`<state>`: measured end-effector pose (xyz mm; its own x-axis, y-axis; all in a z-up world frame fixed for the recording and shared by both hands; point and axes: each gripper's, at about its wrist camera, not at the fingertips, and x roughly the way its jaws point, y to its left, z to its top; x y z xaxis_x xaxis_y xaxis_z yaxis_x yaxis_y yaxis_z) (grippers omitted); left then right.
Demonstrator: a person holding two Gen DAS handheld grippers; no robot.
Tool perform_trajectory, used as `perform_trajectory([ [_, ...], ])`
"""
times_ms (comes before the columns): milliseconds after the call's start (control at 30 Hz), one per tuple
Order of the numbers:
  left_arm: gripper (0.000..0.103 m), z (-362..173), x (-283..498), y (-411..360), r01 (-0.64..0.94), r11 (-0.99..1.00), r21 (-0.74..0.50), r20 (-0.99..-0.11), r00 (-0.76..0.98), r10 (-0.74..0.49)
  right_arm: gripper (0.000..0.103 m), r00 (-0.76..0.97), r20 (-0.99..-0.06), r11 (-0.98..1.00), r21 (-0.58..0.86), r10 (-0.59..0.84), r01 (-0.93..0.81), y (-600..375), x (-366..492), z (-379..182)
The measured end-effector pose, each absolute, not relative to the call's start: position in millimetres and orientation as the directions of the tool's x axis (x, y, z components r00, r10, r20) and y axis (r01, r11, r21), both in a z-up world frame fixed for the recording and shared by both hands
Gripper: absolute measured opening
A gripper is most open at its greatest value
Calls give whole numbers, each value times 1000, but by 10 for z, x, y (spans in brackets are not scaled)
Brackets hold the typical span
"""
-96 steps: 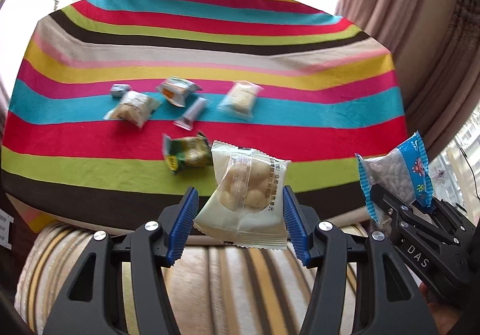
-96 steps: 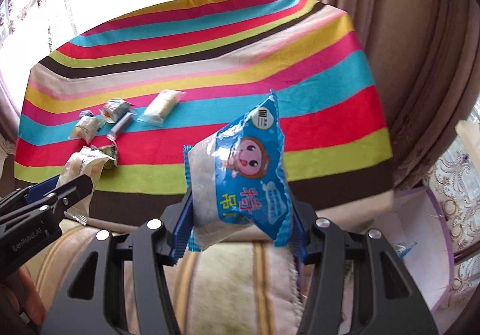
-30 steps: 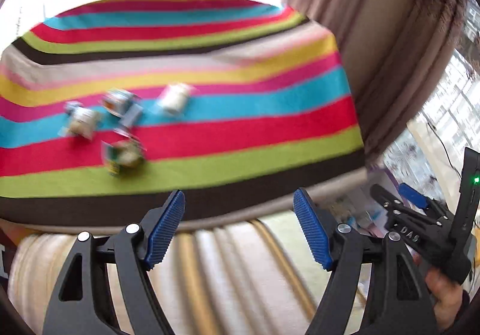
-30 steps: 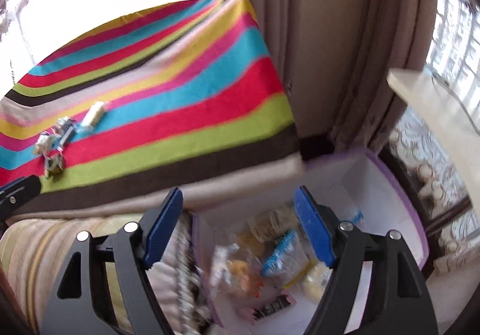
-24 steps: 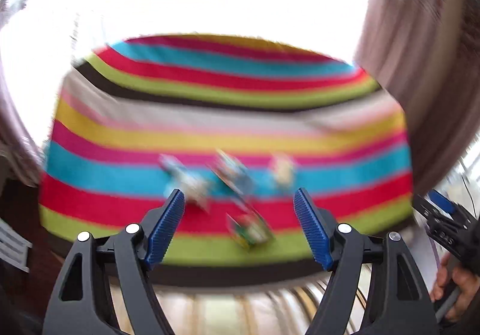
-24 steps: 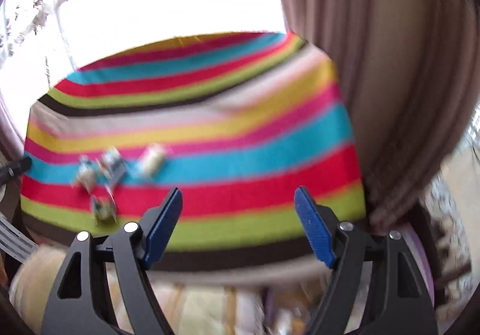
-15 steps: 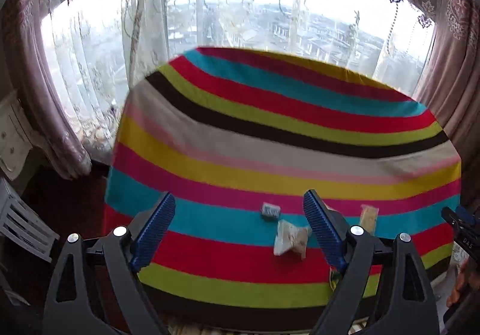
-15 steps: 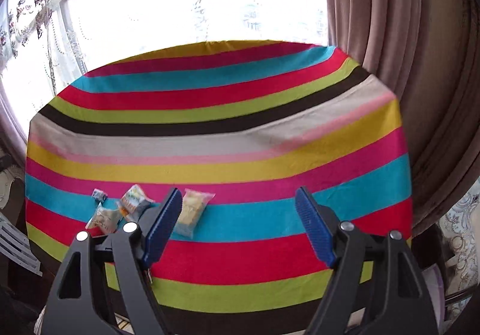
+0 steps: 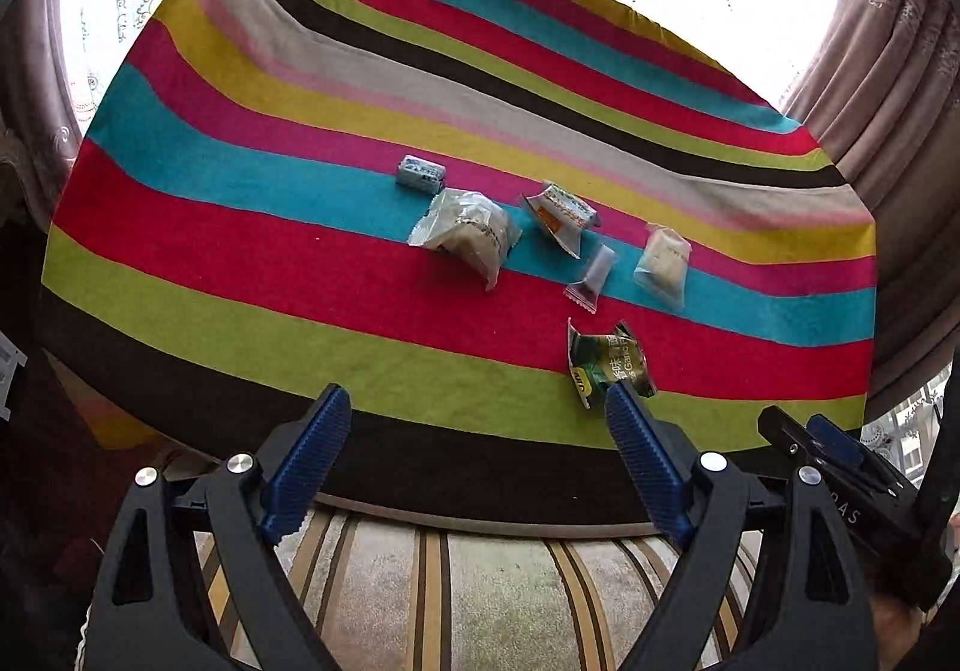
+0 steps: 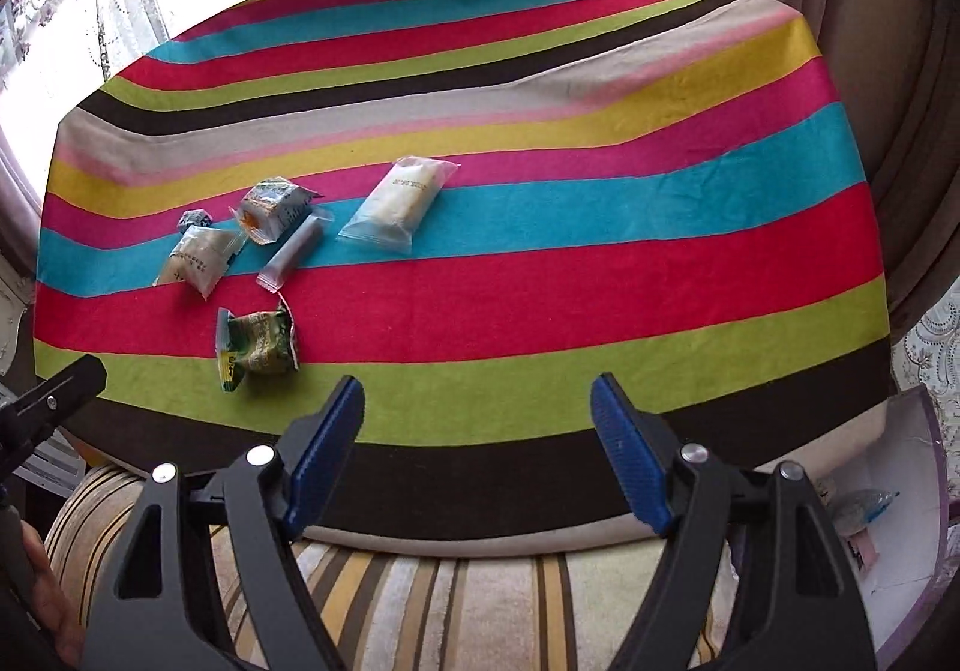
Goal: Organize snacks
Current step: 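Return both open tools to the remaining snacks on the table, then grasp the clear bag of round cracker with the right tool while the left grasps a white cookie packet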
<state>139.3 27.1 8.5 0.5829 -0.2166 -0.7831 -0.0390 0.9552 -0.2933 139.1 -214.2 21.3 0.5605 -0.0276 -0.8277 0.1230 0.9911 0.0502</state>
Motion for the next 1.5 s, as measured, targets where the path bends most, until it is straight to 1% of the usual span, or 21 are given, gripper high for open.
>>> perform_trajectory([
  [233,83,38,1338,296,-49,959,-279,-800,564,-204,78,554,-832,996,30,-24,89,-2080,1352,213],
  [833,82,66,1225,23,-8,976,-216,-820,544,-177,78,552,-834,991,84,14,102,-2244,1190,255],
  [967,81,62,1246,37,-13,974,-227,-820,542,-184,78,549,-836,990,88,11,114,-2295,1190,258],
  [1133,76,29,1268,129,-40,963,-265,-818,538,-202,78,541,-841,989,85,7,119,-2309,1212,240],
  [1367,67,-45,1440,329,-100,950,-297,-821,535,-200,78,524,-851,993,53,-12,108,-2250,1362,177],
  [1500,66,-60,1633,381,-106,951,-289,-819,541,-189,78,528,-849,995,30,-24,93,-2160,1526,153],
])
